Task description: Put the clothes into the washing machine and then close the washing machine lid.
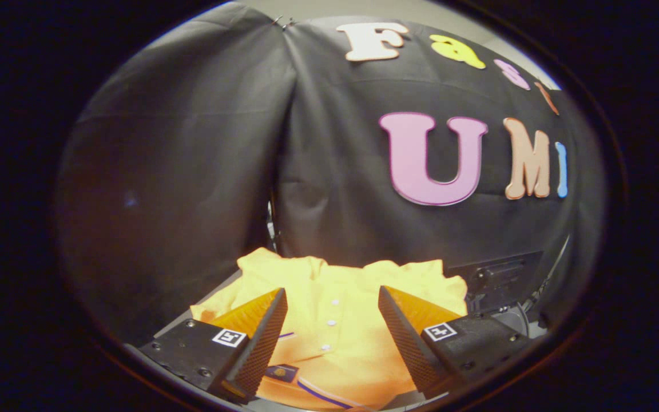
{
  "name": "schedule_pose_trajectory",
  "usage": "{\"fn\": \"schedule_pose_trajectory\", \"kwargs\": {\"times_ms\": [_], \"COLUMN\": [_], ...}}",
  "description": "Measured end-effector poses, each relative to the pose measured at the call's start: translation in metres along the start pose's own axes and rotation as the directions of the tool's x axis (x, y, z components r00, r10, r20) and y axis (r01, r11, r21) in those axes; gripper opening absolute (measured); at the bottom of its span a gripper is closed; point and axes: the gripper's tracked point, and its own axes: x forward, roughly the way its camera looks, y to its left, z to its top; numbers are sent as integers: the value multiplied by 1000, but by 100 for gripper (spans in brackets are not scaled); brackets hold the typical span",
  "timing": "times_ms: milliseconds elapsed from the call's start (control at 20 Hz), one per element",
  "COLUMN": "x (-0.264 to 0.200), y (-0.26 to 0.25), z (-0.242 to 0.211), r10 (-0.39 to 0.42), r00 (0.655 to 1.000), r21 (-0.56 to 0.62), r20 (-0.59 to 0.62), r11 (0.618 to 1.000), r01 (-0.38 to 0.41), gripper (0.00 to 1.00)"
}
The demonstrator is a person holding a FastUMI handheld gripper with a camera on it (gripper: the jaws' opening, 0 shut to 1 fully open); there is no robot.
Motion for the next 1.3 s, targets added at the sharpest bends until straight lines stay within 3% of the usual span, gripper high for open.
{"fn": "schedule_pose_trajectory", "kwargs": {"times_ms": [200, 300, 400, 450, 500, 600, 700, 800, 950, 1100, 1300], "x": [33, 42, 40, 48, 48, 50, 43, 32, 37, 21, -8], "y": [-4, -9, -6, -9, -9, -6, -5, 5, 5, -2, -43], "z": [-23, -41, -64, -46, -62, -54, -52, -47, -23, 16, 66], "r10": [-49, -48, -2, -3, 13, 46, 76, 174, 215, 290, 215], "r00": [992, 976, 929, 961, 938, 948, 942, 932, 959, 955, 974], "r21": [-89, -40, 74, 68, 54, 37, 64, 159, 192, 195, 155], "r20": [-115, -213, -369, -278, -346, -314, -327, -318, -187, -57, 76], "r11": [995, 998, 997, 997, 999, 999, 996, 979, 965, 942, 962], "r01": [39, 40, 32, 23, 6, -36, -58, -129, -179, -275, -224], "gripper": [97, 97, 97, 95, 92, 88, 50, 12, 2, 1, 1]}}
